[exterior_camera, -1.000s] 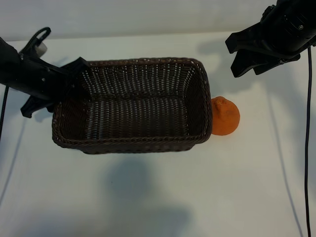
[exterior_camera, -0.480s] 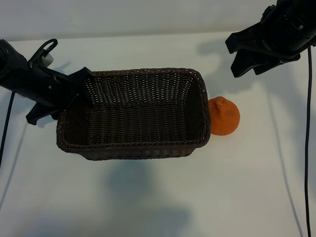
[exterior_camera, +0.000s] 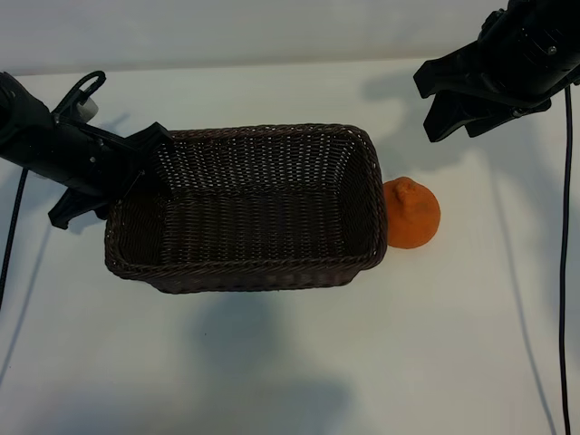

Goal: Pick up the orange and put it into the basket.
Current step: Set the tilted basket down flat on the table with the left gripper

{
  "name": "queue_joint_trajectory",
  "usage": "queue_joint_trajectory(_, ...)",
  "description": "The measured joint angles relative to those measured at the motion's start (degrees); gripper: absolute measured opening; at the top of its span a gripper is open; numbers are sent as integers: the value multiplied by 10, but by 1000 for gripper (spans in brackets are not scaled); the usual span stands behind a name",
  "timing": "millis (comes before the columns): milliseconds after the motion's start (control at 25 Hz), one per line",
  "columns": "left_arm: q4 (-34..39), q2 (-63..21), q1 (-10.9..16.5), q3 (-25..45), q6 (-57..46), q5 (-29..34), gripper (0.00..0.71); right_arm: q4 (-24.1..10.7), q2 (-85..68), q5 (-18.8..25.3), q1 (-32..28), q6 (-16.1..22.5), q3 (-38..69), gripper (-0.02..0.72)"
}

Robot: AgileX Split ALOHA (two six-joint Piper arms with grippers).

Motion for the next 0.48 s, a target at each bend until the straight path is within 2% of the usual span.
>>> queue_joint_trajectory(200, -1, 0, 0, 0, -1, 0, 419, 0, 0, 0, 0, 0, 0, 433)
queue_joint_trajectory(480, -13, 0, 0, 0, -2, 1, 518, 0, 0, 0, 0, 0, 0, 433)
